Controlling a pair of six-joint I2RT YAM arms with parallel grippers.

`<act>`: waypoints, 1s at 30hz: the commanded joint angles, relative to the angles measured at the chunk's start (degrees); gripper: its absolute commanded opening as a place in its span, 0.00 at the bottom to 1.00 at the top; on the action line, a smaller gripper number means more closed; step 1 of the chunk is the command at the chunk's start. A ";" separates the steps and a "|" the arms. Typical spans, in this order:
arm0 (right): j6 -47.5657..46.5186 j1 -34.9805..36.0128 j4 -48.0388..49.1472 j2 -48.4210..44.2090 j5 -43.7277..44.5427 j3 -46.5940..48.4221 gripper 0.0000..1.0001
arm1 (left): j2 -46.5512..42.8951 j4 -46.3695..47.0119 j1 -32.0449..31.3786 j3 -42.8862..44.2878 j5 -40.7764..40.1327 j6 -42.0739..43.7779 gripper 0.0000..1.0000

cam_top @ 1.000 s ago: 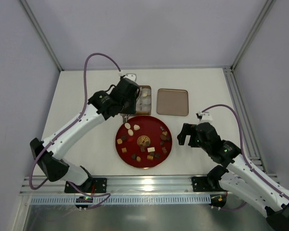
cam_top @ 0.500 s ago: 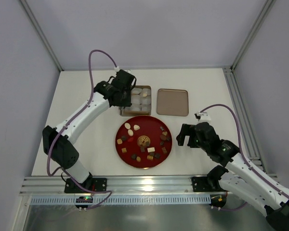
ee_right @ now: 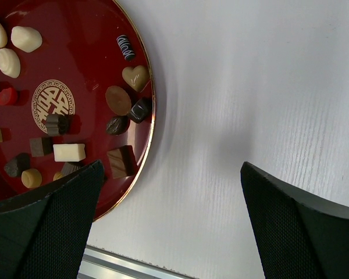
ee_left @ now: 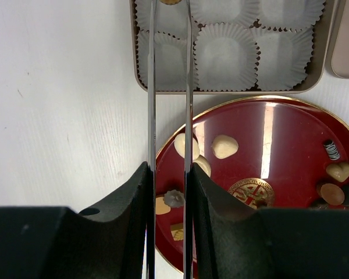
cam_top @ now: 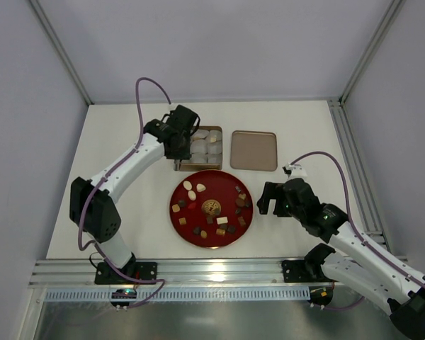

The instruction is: Pack the chocolate

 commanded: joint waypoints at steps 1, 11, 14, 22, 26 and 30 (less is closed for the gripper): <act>-0.32 -0.21 2.24 0.45 -0.39 0.07 1.00 | 0.63 1.31 0.65 -0.10 -1.68 0.10 0.30; -0.24 -0.21 2.42 0.45 -0.48 -0.02 1.00 | 3.80 1.66 0.91 -0.02 -2.91 1.16 0.31; -0.32 -0.21 2.42 0.54 -0.48 -0.02 1.00 | 4.50 1.66 0.92 0.25 -3.44 1.33 0.36; -0.15 -0.21 2.42 0.54 -0.48 -0.20 1.00 | 4.15 1.31 0.92 0.86 -3.35 1.95 0.45; -0.15 -0.21 2.59 0.63 -0.39 -0.28 1.00 | 2.14 0.70 0.92 1.39 -2.13 2.39 0.45; -0.06 -0.21 2.77 0.63 -0.39 -0.37 1.00 | -1.20 -0.09 0.13 2.18 -1.77 3.44 0.45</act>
